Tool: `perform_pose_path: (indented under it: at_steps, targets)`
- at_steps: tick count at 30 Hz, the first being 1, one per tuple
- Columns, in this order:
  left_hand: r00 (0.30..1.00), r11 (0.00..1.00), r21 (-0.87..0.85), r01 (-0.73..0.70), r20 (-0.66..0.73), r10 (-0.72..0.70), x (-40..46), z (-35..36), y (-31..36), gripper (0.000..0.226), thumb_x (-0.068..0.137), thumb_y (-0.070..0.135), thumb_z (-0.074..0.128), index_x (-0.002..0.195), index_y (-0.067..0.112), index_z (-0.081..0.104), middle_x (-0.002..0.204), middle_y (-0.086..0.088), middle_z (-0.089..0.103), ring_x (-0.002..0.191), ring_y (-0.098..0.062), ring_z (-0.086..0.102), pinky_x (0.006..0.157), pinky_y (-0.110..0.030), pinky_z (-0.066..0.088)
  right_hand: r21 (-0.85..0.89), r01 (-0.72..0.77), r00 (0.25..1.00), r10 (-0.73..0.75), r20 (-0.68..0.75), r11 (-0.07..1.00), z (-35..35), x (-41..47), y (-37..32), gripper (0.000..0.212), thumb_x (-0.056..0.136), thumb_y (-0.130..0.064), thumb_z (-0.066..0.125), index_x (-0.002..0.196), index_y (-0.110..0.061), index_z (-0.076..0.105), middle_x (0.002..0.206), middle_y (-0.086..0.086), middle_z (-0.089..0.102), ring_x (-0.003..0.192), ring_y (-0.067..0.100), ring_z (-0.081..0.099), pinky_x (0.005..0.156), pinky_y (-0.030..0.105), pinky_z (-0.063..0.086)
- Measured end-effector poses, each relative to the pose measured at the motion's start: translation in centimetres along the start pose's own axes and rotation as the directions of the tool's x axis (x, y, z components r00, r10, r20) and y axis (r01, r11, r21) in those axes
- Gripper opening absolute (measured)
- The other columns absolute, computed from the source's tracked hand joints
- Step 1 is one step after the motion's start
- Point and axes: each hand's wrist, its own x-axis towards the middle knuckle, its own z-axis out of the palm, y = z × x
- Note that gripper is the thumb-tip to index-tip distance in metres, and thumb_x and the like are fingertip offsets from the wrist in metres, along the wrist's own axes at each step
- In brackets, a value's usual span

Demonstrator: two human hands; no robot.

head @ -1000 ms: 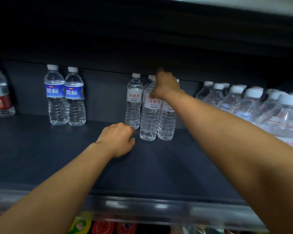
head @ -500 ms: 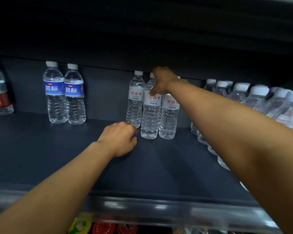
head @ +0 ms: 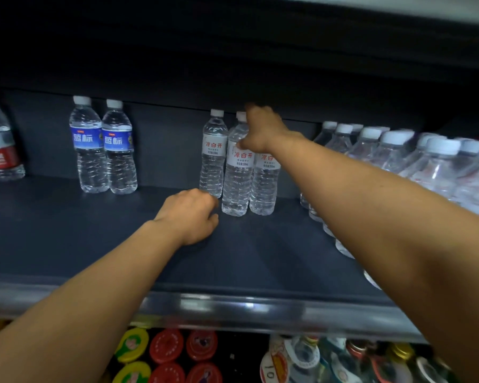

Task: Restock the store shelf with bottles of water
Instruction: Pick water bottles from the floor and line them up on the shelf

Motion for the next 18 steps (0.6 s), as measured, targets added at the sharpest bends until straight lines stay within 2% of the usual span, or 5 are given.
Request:
perform_pose_path:
  at_steps: [3,6,9,12,18]
  targets:
    - [1.000,1.000,0.007,0.014,-0.007,-0.014,-1.3,-1.5,1.5,0.029,0.092,0.035,0.048,0.112,0.018,0.061,0.122,-0.006,0.059,0.110,-0.031,0.055,0.082,-0.037,0.045,-0.020,0.034,0.999,-0.034,-0.001,0.999,-1.0,-2.3,0.0,0.064,0.085,-0.020,0.071,0.139,-0.009,0.038,0.133,0.013,0.050,0.120,0.030,0.052,0.086,0.030,0.044]
    - [1.000,1.000,0.027,-0.011,-0.025,0.012,-3.0,-2.7,3.6,0.019,0.091,0.032,0.048,0.096,0.016,0.057,0.116,-0.008,0.060,0.105,-0.033,0.056,0.074,-0.034,0.039,-0.048,0.064,0.998,-0.063,0.005,0.997,-1.7,-5.7,0.2,0.060,0.087,-0.027,0.067,0.138,-0.010,0.039,0.131,0.015,0.050,0.118,0.033,0.052,0.092,0.039,0.047]
    - [1.000,0.999,0.012,-0.031,-0.002,0.031,-5.4,-3.6,6.1,0.015,0.092,0.032,0.048,0.085,0.019,0.049,0.113,-0.008,0.060,0.102,-0.032,0.056,0.071,-0.033,0.038,-0.053,0.093,0.996,-0.093,0.001,0.994,-2.5,-10.1,0.7,0.053,0.089,-0.027,0.063,0.135,-0.009,0.042,0.125,0.015,0.054,0.114,0.036,0.053,0.086,0.040,0.047]
    - [0.999,0.999,-0.016,-0.050,0.017,0.050,-8.3,-3.8,8.7,0.020,0.092,0.033,0.048,0.093,0.016,0.058,0.114,-0.006,0.060,0.102,-0.031,0.056,0.072,-0.034,0.041,-0.041,0.090,0.996,-0.090,0.011,0.995,-3.4,-15.4,1.4,0.048,0.091,-0.026,0.060,0.134,-0.010,0.044,0.123,0.015,0.056,0.110,0.038,0.055,0.080,0.038,0.048]
    - [0.996,0.996,-0.067,-0.056,0.059,0.060,-15.9,-4.4,13.9,0.024,0.091,0.032,0.048,0.104,0.018,0.062,0.114,-0.006,0.061,0.106,-0.032,0.057,0.076,-0.036,0.045,-0.002,0.062,0.997,-0.062,0.050,0.998,-4.7,-27.3,2.9,0.040,0.091,-0.027,0.059,0.123,-0.006,0.049,0.119,0.016,0.057,0.109,0.038,0.056,0.084,0.046,0.050]
